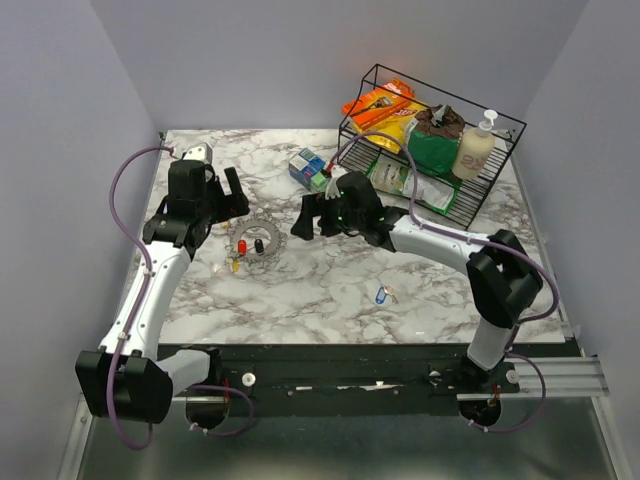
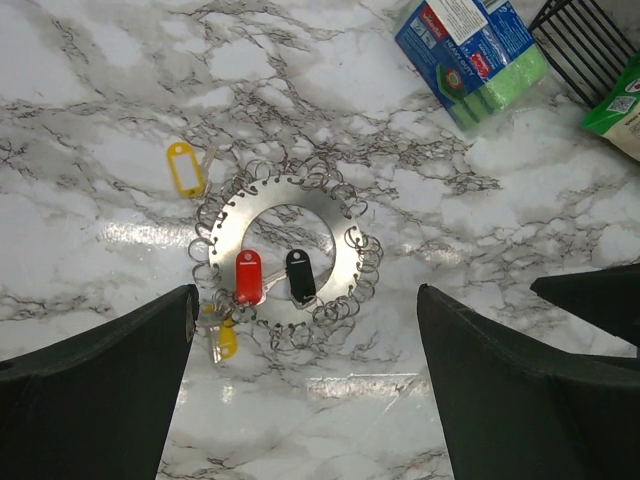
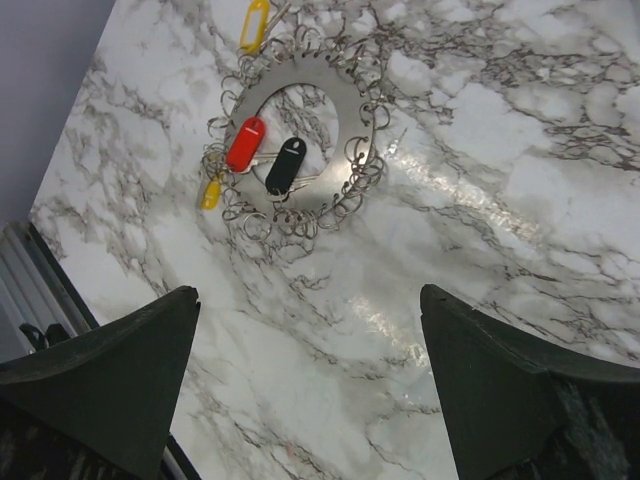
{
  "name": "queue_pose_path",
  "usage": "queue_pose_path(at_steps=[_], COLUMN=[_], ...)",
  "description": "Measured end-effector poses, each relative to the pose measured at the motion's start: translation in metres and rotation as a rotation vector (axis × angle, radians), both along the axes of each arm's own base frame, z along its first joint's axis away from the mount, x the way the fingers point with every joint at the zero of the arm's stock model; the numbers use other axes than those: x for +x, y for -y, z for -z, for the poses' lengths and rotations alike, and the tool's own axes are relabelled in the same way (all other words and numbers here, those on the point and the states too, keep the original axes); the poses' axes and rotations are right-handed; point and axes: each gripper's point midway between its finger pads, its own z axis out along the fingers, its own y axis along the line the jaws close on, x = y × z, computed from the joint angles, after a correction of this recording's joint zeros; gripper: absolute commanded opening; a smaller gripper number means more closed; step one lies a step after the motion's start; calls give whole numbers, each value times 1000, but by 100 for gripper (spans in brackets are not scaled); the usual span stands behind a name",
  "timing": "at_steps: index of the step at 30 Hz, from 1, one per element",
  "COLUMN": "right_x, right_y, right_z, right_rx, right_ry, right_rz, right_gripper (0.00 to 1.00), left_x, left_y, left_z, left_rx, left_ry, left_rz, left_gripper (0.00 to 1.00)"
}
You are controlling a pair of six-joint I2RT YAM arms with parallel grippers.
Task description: Put the keys on the keyring
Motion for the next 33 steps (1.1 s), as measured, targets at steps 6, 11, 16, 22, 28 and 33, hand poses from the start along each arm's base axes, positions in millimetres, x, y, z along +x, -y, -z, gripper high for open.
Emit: queue_pose_path(at_steps=[6,11,16,22,28,33], right_x=[-15,-19,-21,-18,-13,-13], right_y=[-25,-41,-46,-55,-64,-67], right_z=[28,45,67,87,98,102], right_rx=[-29,-41,-64,-73,-77,-76], right_ry=[-77,-121,-170,-220,-240,-250], right_rz=[-56,-79,-84,-91,-100,-109], right_gripper=[97,92,81,70,67,63], left_x=[-7,-7,-7,-8,-10,-10], left_y=[-2,-2,-2,-1,-1,-1], left_z=[-15,-18,-17,-16,-14,-15], left_rx=[0,-3,0,0,2,1], left_ry=[52,64,62,64,65,66], left_rz=[1,1,2,11,15,16], left_gripper=[99,99,99,99,99,99])
